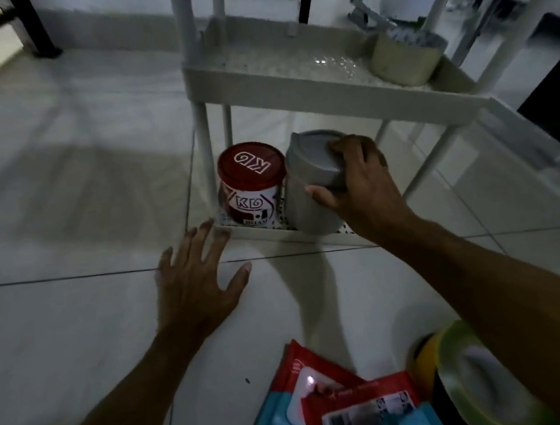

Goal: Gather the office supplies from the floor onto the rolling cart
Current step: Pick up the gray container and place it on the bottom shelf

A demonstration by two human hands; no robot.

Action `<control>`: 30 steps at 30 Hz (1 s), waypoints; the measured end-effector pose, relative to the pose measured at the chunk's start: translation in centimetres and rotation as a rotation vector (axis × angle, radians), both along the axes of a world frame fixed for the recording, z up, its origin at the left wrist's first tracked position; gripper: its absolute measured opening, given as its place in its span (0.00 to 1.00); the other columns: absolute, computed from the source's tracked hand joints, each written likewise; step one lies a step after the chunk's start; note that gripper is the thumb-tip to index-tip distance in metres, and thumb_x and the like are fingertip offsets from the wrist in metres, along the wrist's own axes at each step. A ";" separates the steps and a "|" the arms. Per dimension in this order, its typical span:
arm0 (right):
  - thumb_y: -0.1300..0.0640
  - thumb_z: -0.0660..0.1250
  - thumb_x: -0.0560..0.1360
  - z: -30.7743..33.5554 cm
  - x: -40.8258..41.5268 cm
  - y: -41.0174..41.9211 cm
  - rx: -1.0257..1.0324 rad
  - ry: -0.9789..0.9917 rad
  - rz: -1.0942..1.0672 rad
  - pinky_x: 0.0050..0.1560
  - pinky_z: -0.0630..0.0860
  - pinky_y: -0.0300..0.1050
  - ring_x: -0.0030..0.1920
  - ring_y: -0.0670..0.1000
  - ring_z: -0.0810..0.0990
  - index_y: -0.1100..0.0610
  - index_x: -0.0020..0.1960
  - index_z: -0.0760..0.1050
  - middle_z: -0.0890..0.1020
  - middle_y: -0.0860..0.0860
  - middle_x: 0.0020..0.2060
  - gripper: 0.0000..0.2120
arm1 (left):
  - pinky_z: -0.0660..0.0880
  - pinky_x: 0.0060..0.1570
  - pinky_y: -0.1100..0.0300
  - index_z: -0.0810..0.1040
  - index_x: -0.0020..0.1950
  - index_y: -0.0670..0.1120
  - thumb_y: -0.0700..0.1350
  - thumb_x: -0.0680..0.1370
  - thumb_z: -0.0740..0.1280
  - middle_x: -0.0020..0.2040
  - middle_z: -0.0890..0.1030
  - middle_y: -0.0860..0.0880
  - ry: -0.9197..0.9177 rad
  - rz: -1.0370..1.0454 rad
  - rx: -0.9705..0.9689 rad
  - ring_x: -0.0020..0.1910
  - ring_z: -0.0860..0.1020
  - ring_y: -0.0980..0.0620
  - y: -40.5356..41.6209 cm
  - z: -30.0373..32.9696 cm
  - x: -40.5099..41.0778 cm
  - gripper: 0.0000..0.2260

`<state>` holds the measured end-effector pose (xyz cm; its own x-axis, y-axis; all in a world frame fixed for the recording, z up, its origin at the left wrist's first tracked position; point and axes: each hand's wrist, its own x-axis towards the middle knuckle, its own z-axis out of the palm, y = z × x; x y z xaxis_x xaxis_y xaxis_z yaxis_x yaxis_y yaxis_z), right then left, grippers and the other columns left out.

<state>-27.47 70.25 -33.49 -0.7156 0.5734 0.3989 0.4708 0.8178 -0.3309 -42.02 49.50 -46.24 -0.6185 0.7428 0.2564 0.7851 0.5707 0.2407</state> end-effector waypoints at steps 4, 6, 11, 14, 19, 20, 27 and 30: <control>0.45 0.74 0.69 -0.6 -0.9 0.7 -0.010 0.053 -0.024 0.64 0.71 0.58 0.65 0.61 0.67 0.59 0.66 0.66 0.67 0.61 0.65 0.33 | 0.59 0.70 0.43 0.59 0.76 0.54 0.69 0.75 0.54 0.77 0.59 0.50 -0.035 -0.024 -0.001 0.75 0.59 0.47 0.2 -0.3 -0.2 0.33; 0.46 0.74 0.69 -1.2 -1.1 0.9 0.000 0.062 -0.031 0.63 0.71 0.60 0.65 0.62 0.67 0.59 0.65 0.66 0.68 0.61 0.65 0.32 | 0.60 0.70 0.44 0.58 0.76 0.55 0.69 0.74 0.54 0.77 0.60 0.50 -0.049 -0.022 0.004 0.75 0.60 0.48 0.3 -0.3 -0.2 0.33; 0.44 0.71 0.70 -3.1 -1.2 0.4 -0.066 0.086 -0.059 0.63 0.72 0.63 0.68 0.62 0.65 0.51 0.65 0.59 0.61 0.60 0.68 0.30 | 0.60 0.70 0.46 0.59 0.75 0.55 0.69 0.74 0.55 0.76 0.61 0.50 -0.052 -0.028 0.018 0.74 0.60 0.49 0.2 -0.3 -0.3 0.32; 0.45 0.70 0.72 -3.7 -1.2 0.3 -0.059 0.068 -0.076 0.66 0.70 0.60 0.71 0.64 0.61 0.53 0.67 0.58 0.54 0.61 0.72 0.31 | 0.61 0.70 0.44 0.59 0.75 0.55 0.68 0.74 0.55 0.76 0.60 0.50 -0.061 -0.033 0.021 0.75 0.60 0.48 0.2 -0.4 -0.3 0.33; 0.36 0.65 0.69 -3.4 -1.3 1.6 -0.144 0.008 -0.070 0.67 0.68 0.64 0.73 0.62 0.59 0.47 0.68 0.55 0.49 0.53 0.73 0.34 | 0.58 0.72 0.45 0.60 0.74 0.57 0.69 0.74 0.55 0.78 0.56 0.49 -0.083 -0.039 0.027 0.76 0.57 0.48 0.3 -0.6 -0.6 0.32; 0.35 0.65 0.68 -3.3 -1.2 1.7 -0.152 -0.011 -0.074 0.69 0.64 0.65 0.74 0.61 0.57 0.44 0.69 0.53 0.47 0.50 0.74 0.36 | 0.57 0.72 0.45 0.60 0.74 0.57 0.69 0.74 0.55 0.78 0.56 0.48 -0.085 -0.044 0.030 0.76 0.57 0.48 0.3 -0.6 -0.6 0.32; 0.46 0.71 0.72 -1.6 2.2 -2.8 -0.044 0.306 -0.243 0.57 0.77 0.58 0.63 0.54 0.70 0.50 0.67 0.61 0.62 0.55 0.67 0.29 | 0.57 0.72 0.46 0.59 0.75 0.53 0.71 0.72 0.56 0.77 0.58 0.50 -0.186 -0.046 0.131 0.75 0.59 0.50 0.4 -0.5 -0.7 0.36; 0.49 0.71 0.73 -0.3 4.6 -3.5 -0.053 0.374 -0.357 0.46 0.79 0.50 0.54 0.50 0.73 0.53 0.62 0.63 0.65 0.54 0.60 0.24 | 0.62 0.70 0.45 0.56 0.74 0.55 0.69 0.70 0.64 0.76 0.61 0.51 -0.387 -0.002 0.235 0.73 0.63 0.50 0.1 0.2 -0.5 0.38</control>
